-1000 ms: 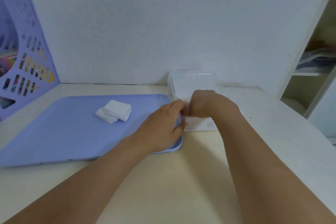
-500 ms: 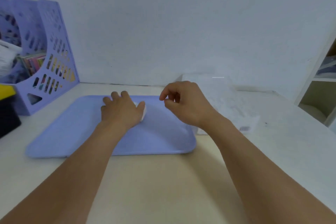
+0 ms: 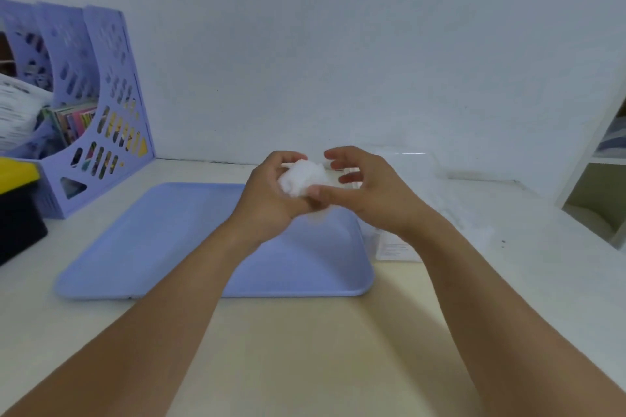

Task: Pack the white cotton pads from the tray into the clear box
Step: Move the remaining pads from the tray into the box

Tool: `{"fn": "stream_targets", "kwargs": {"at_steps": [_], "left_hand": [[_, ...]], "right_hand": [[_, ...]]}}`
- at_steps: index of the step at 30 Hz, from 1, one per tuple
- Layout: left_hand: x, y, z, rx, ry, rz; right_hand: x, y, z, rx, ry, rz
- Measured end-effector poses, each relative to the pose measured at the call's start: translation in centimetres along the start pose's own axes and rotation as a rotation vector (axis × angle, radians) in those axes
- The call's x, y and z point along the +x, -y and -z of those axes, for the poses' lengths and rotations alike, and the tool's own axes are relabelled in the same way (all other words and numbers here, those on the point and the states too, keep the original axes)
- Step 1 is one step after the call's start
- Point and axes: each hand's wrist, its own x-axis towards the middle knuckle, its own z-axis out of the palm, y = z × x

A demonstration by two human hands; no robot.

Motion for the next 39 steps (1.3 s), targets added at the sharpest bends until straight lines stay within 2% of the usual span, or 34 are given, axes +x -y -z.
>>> {"fn": "stream_targets", "kwargs": {"at_steps": [2,4,9,11,20,29,33,36,39], "left_hand": [[-0.5,-0.7,-0.6,-0.04,0.005,-0.062],[-0.7,-0.9,-0.8,-0.06,0.036,-0.047],[-0.1,-1.2,-0.1,-0.446,0.162,0.197],[0.1,-1.1,0.2,-0.496,0.18,0.235],[-0.1,-0.8,0.3,-0.469,0.251,0.279],[0.1,-0.3,-0.3,-0.48,0.1,0.256],[0.2,-0.2,-0.3,-0.528,0.049,0.252],[0.1,-0.4,-0.2,-0.512,0.093,0.252],[-0.1,-0.6,-0.4,-0.474,0.164,0.25]], "right_hand": [[-0.1,0.0,0.8,0.134,0.062,-0.047],[-0.2,0.0,1.0,0.264,0.065,-0.057],[0.0,-0.5,1.6,0.349,0.013,-0.058],[-0.1,-0.8,1.9,0.341,-0.004,-0.053],[0.2,-1.7,2.5,0.391,-0.076,-0.052],[0.2,-1.8,2.9,0.423,-0.123,-0.039],[0.0,-1.3,3.5,0.519,-0.041,0.004],[-0.1,-1.1,3.3,0.485,0.028,0.025],[0.1,-1.3,2.6,0.417,-0.004,0.019]]}}
